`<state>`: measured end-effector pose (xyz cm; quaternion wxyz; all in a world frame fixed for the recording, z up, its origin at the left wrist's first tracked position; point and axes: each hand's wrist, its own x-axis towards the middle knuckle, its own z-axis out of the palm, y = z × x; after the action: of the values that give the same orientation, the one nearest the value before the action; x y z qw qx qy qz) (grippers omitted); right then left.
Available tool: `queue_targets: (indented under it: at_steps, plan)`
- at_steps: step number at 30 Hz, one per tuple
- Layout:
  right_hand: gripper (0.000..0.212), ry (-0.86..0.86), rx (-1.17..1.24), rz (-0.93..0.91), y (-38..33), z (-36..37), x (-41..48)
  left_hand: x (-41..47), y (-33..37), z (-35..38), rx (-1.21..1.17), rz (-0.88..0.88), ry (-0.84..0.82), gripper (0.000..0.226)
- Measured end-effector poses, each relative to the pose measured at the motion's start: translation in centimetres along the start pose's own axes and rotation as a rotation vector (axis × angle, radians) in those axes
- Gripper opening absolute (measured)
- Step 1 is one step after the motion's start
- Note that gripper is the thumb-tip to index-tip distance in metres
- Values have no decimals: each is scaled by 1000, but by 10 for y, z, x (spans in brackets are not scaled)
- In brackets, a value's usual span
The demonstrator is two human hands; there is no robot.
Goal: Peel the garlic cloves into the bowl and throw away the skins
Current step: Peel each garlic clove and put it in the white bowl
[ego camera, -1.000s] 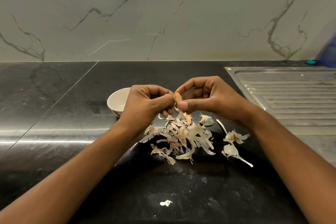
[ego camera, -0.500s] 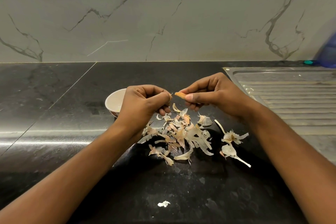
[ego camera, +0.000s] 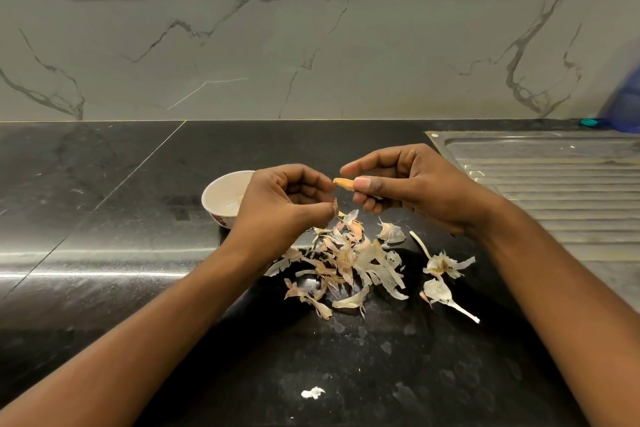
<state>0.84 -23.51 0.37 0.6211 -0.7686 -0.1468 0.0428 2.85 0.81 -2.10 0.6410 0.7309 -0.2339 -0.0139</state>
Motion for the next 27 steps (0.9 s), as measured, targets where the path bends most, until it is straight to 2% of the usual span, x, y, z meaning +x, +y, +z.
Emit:
queue_targets:
  at_steps: [3,6,10,18,23,27]
  plan:
    - [30,-12,-18,11,0,2,1,0,0,1,-34,34,-18,39]
    - [20,-6,-53,16,0,5,1,0,0,1,-39,50,-5,28]
    - [19,-5,-74,1,0,5,1,0,-2,0,-87,28,8,24]
    - [15,70,-512,-239,6,10,0,2,-4,-1,-101,25,37,27]
    - [15,70,-464,-250,9,9,3,3,-3,-1,-283,-83,-32,26]
    - [16,73,-440,-221,8,8,4,2,-3,-1,-245,-81,-45,25]
